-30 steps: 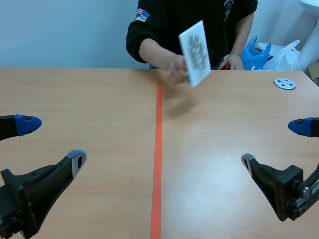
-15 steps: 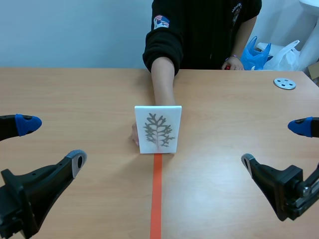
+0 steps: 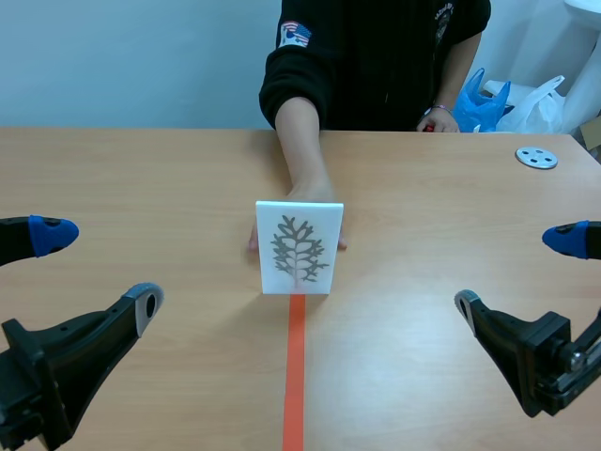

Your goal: Sort the leaf by its shape. The table is split by an orange tape line. A compound leaf with several leaflets goes to the left side, a simple leaf with one blade goes to the right side. Return to the home posture when a red brick is placed on the table.

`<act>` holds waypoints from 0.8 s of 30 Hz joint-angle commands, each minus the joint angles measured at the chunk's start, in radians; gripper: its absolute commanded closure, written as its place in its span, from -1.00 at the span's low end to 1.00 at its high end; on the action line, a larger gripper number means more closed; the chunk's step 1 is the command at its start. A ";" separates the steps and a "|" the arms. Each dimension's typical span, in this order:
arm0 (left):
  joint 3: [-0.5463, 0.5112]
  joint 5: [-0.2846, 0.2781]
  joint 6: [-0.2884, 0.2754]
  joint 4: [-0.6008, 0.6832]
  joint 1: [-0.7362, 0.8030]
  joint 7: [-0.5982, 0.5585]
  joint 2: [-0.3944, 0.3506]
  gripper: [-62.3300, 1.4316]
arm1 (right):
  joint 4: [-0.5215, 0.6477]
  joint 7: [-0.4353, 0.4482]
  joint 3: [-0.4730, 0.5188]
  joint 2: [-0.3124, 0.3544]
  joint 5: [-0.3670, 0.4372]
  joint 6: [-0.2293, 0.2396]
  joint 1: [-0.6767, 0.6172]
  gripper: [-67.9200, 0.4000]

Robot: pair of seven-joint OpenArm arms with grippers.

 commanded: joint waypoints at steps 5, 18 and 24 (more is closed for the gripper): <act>0.003 -0.005 -0.002 0.021 -0.005 -0.017 0.005 -1.00 | 0.008 0.011 0.014 0.013 0.011 0.000 0.007 -1.00; 0.003 -0.005 -0.002 0.021 -0.005 -0.017 0.005 -1.00 | 0.006 -0.024 0.014 0.013 0.010 0.001 0.068 -1.00; 0.003 -0.005 -0.002 0.021 -0.005 0.011 0.005 -1.00 | 0.000 -0.069 0.012 0.013 0.011 0.008 0.139 -1.00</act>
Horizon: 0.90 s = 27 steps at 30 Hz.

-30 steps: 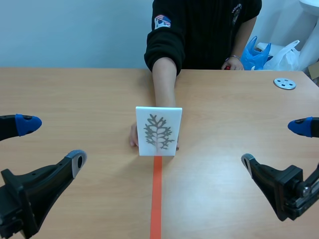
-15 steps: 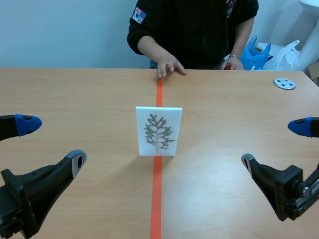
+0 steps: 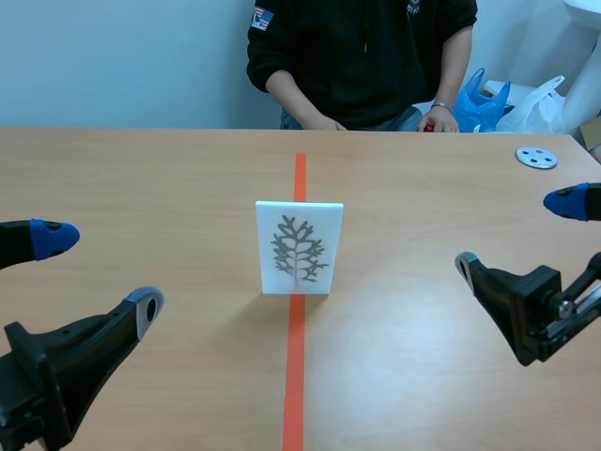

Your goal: Sort the leaf by its shape. The table is split by an orange tape line. A compound leaf with several leaflets goes to the left side, a simple leaf with one blade goes to the right side. Return to the home posture when a red brick is placed on the table.

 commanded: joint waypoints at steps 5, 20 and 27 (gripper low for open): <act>0.003 0.001 -0.003 0.021 -0.005 0.023 0.005 -1.00 | -0.058 0.011 -0.042 0.013 0.011 0.001 0.086 -1.00; 0.003 0.005 -0.002 0.021 -0.005 0.028 0.005 -1.00 | -0.367 0.032 -0.341 -0.053 -0.027 0.030 0.428 -1.00; 0.003 0.005 -0.002 0.021 -0.005 0.028 0.005 -1.00 | -0.544 0.082 -0.464 -0.129 -0.098 0.036 0.591 -1.00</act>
